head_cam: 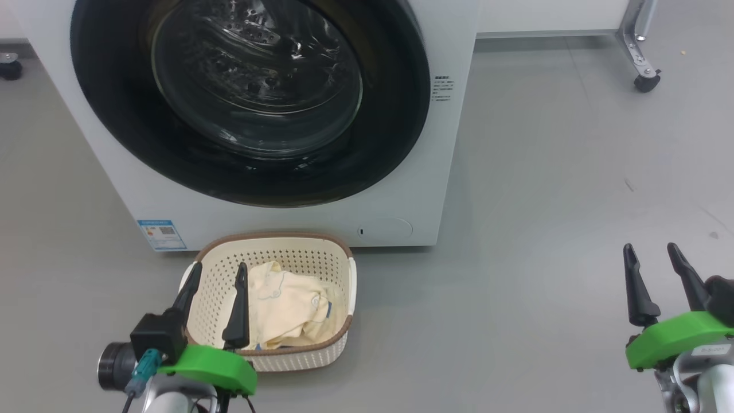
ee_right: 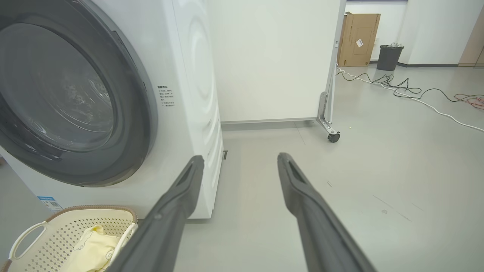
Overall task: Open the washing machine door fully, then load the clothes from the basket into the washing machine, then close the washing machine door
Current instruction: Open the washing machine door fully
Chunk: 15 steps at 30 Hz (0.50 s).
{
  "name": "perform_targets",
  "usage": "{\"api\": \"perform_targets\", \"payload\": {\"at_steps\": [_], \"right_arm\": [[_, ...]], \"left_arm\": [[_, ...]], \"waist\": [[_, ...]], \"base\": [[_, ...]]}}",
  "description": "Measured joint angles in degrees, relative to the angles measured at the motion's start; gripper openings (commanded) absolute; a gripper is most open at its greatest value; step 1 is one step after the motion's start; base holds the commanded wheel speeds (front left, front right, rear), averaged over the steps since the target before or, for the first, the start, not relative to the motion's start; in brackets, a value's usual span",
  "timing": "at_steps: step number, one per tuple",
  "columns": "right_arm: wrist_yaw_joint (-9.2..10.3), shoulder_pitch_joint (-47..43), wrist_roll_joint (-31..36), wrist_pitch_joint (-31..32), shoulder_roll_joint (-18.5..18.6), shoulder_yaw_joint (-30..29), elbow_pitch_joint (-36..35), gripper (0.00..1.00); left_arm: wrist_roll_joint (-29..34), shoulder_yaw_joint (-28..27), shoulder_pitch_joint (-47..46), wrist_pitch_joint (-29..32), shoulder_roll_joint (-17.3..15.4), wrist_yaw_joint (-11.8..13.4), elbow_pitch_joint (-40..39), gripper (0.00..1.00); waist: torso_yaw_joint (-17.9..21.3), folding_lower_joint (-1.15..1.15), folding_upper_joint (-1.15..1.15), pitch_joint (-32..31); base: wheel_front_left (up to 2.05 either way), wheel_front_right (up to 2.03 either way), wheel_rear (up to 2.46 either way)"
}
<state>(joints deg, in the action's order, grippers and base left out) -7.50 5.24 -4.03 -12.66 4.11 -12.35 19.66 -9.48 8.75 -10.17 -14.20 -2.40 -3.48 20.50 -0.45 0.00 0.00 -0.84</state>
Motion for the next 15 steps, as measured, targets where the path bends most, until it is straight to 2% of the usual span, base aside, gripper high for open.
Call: {"api": "perform_targets", "payload": {"at_steps": [7, 15], "right_arm": [[0.00, -0.01, 0.37, 0.00, -0.22, -0.67, -0.44, 1.00], [0.00, -0.03, 0.66, 0.00, -1.07, 1.20, -1.63, 1.00]], "left_arm": [[-0.21, 0.40, 0.02, 0.00, 0.32, 0.41, -0.37, 1.00], [-0.48, 0.47, 0.02, -0.15, 0.27, 0.49, -0.36, 1.00]], "waist": [[0.03, 0.00, 0.00, 0.17], [-0.04, 0.00, 0.00, 0.27]], "base": [[0.80, 0.80, -1.60], [0.22, 0.22, -0.43]]}}
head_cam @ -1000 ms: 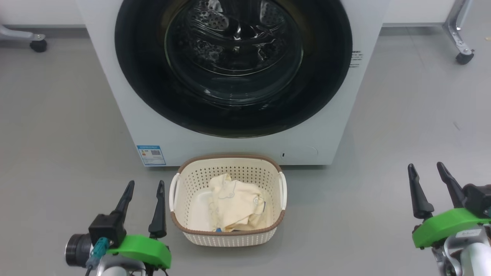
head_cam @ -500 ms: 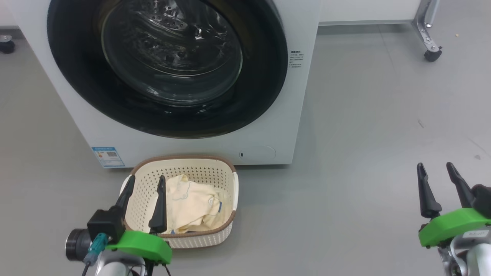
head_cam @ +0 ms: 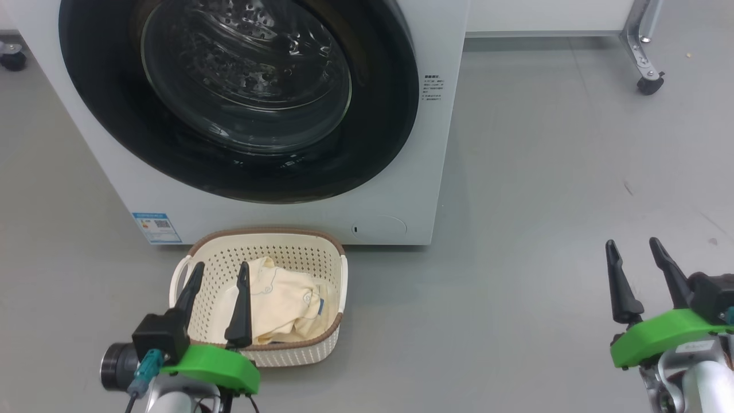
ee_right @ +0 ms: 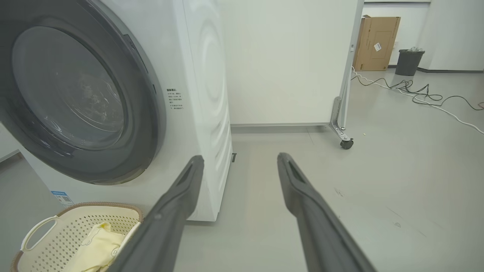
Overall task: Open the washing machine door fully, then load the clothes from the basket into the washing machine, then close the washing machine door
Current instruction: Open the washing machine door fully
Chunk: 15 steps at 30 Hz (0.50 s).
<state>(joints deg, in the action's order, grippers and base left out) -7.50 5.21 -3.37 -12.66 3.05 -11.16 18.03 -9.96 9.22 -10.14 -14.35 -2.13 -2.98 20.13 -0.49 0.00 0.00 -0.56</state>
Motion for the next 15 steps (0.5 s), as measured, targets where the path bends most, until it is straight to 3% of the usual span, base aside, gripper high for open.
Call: {"api": "perform_targets", "payload": {"at_steps": [15], "right_arm": [[0.00, -0.16, 0.00, 0.07, -0.35, 1.66, -1.11, 1.00]], "left_arm": [[-0.71, 0.44, 0.00, 0.00, 0.00, -0.31, -0.02, 1.00]], "waist": [[-0.13, 0.00, 0.00, 0.22]], "base": [[0.00, 0.00, 0.00]]}}
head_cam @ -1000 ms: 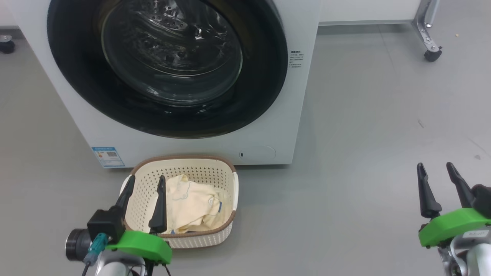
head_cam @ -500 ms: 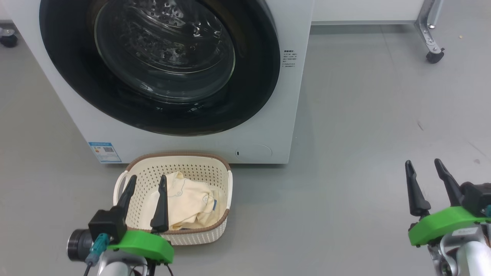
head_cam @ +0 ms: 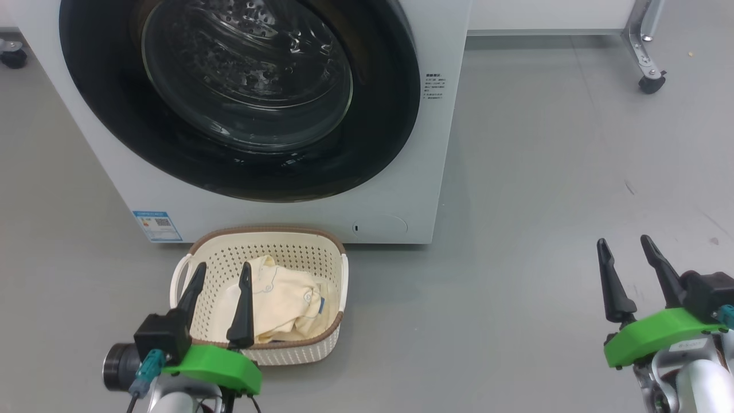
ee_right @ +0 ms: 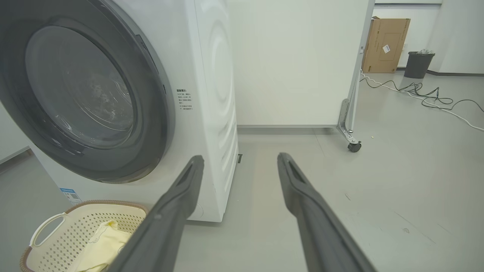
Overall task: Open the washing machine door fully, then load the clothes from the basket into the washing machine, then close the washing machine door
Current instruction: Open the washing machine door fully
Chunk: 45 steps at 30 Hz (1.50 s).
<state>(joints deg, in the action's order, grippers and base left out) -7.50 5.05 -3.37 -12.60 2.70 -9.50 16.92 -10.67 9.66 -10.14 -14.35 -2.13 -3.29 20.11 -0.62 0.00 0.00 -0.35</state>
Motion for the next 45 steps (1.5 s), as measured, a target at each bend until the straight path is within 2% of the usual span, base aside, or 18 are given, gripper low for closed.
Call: {"api": "perform_targets", "payload": {"at_steps": [32, 42, 44, 45], "right_arm": [[0.00, 0.00, 0.00, 0.09, -0.20, -0.24, -0.01, 1.00], [0.00, 0.27, -0.08, 0.09, -0.24, -2.22, -0.92, 1.00], [0.00, 0.91, -0.08, 0.09, -0.25, -3.07, -0.96, 0.61], [0.00, 1.52, -0.09, 0.09, -0.24, -3.43, -0.97, 0.32]], "left_arm": [[-0.49, 0.13, 0.03, 0.00, 0.00, -1.02, -0.23, 1.00], [-0.49, 1.05, -0.16, 0.00, -0.01, -1.22, -0.48, 1.00], [-0.51, 1.55, -0.57, 0.00, 0.00, -1.22, -0.74, 1.00], [-0.51, 1.64, -0.90, 0.00, 0.00, -1.22, -0.99, 1.00]], "waist": [[0.51, 0.00, 0.00, 0.58], [0.09, 0.00, 0.00, 2.63], [-0.29, 0.00, 0.00, 3.57], [-0.49, 0.00, 0.00, 4.05]], "base": [[0.00, 0.00, 0.00], [0.00, 0.00, 0.00], [0.00, 0.00, 0.00], [0.00, 0.00, 0.00]]}}
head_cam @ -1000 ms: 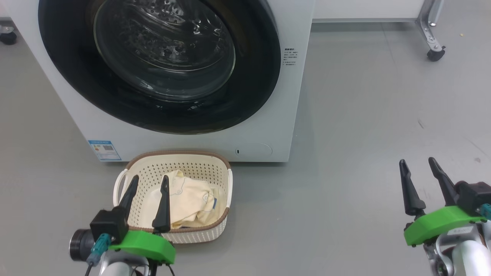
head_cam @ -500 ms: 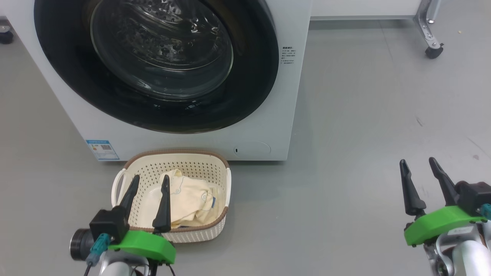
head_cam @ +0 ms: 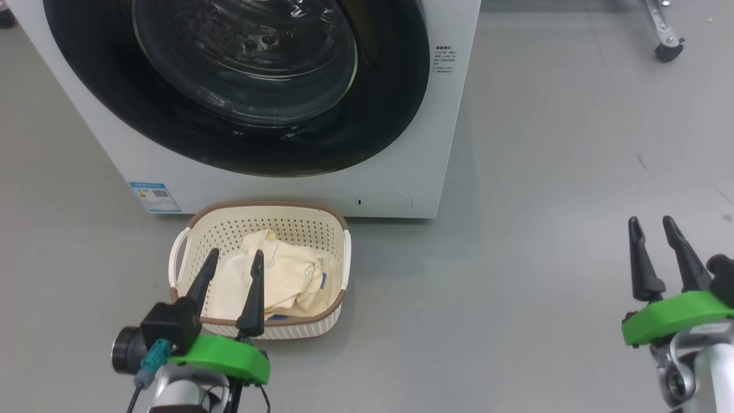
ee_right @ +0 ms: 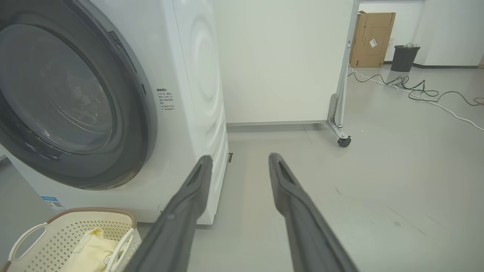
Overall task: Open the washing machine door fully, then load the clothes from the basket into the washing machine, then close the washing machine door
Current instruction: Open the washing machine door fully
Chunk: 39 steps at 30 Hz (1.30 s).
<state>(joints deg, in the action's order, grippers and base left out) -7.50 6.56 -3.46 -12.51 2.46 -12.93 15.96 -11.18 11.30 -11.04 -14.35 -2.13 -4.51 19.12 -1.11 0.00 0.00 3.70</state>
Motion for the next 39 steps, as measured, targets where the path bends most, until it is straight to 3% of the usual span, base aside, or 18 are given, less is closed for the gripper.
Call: {"api": "perform_targets", "payload": {"at_steps": [1, 2, 8, 11, 14, 17, 18, 19, 21, 27, 33, 39], "right_arm": [[0.00, 0.70, -0.01, 0.00, 0.00, -0.26, 0.00, 0.02], [0.00, 1.55, -0.12, 0.00, 0.01, -0.47, 0.00, 0.00], [0.00, 5.88, -2.64, 0.10, 0.03, -1.53, 0.67, 0.00], [0.00, 8.97, -8.09, 1.30, 0.04, -2.13, 2.26, 0.00], [0.00, 13.22, -18.81, 3.41, 0.04, -2.42, 4.58, 0.00], [0.00, 18.09, -33.54, 7.89, 0.04, -2.64, 6.88, 0.00], [0.00, 19.46, -38.61, 9.89, 0.11, -3.01, 7.50, 0.00], [0.00, 22.12, -48.62, 14.40, 0.12, -3.72, 8.84, 0.00], [0.00, 24.74, -57.78, 18.25, 0.13, -4.98, 9.90, 0.00], [0.00, 32.39, -74.79, 26.91, 0.19, -6.23, 15.15, 0.00], [0.00, 39.59, -81.32, 33.43, 0.45, -7.23, 22.43, 0.00], [0.00, 48.85, -82.16, 37.84, 1.79, -5.66, 29.52, 0.00]], "left_arm": [[0.00, 0.02, -0.44, 0.00, 0.00, 0.00, -0.35, 1.00], [0.01, 0.02, -0.94, 0.00, -0.01, 0.01, -0.76, 1.00], [0.52, 0.20, -2.65, -0.01, -0.01, 0.02, -1.41, 1.00], [0.66, 0.27, -2.96, -0.01, 0.00, 0.03, -1.81, 1.00], [1.03, 0.33, -3.39, -0.01, 0.00, 0.03, -2.10, 1.00], [1.08, 0.67, -4.41, -0.01, 0.00, 0.03, -2.47, 1.00], [1.08, 0.87, -4.72, -0.01, 0.00, 0.03, -2.50, 1.00], [1.08, 1.49, -5.31, -0.01, 0.01, 0.03, -2.61, 1.00], [1.08, 1.98, -5.54, -0.01, 0.02, 0.14, -2.44, 1.00], [1.00, 2.38, -6.48, -0.01, 0.02, 0.86, -2.45, 1.00], [0.99, 3.80, -7.89, -0.01, 0.04, 1.55, -2.49, 1.00], [0.52, 4.85, -9.83, -0.01, 0.04, 2.13, -2.54, 1.00]], "waist": [[-0.20, 0.00, 0.00, 0.50], [-0.43, 0.00, 0.00, 1.05], [-1.59, 0.00, 0.00, 3.77], [-2.18, 0.00, 0.00, 5.49], [-2.49, 0.00, 0.00, 7.12], [-2.76, 0.00, 0.00, 8.51], [-2.87, 0.00, 0.00, 8.92], [-3.13, 0.00, 0.00, 9.68], [-3.46, 0.00, 0.00, 10.42], [-3.91, -0.01, 0.00, 12.68], [-4.57, -0.01, 0.00, 14.72], [-5.85, -0.01, 0.00, 16.70]], "base": [[0.00, 0.00, 0.00], [0.00, 0.00, 0.00], [0.00, 0.00, 0.00], [0.00, 0.00, 0.00], [0.00, 0.00, 0.00], [0.00, 0.00, 0.00], [0.00, 0.00, 0.00], [0.00, 0.00, 0.00], [0.00, 0.00, 0.00], [0.00, 0.00, 0.00], [0.00, 0.00, 0.00], [0.00, 0.00, 0.00]]}}
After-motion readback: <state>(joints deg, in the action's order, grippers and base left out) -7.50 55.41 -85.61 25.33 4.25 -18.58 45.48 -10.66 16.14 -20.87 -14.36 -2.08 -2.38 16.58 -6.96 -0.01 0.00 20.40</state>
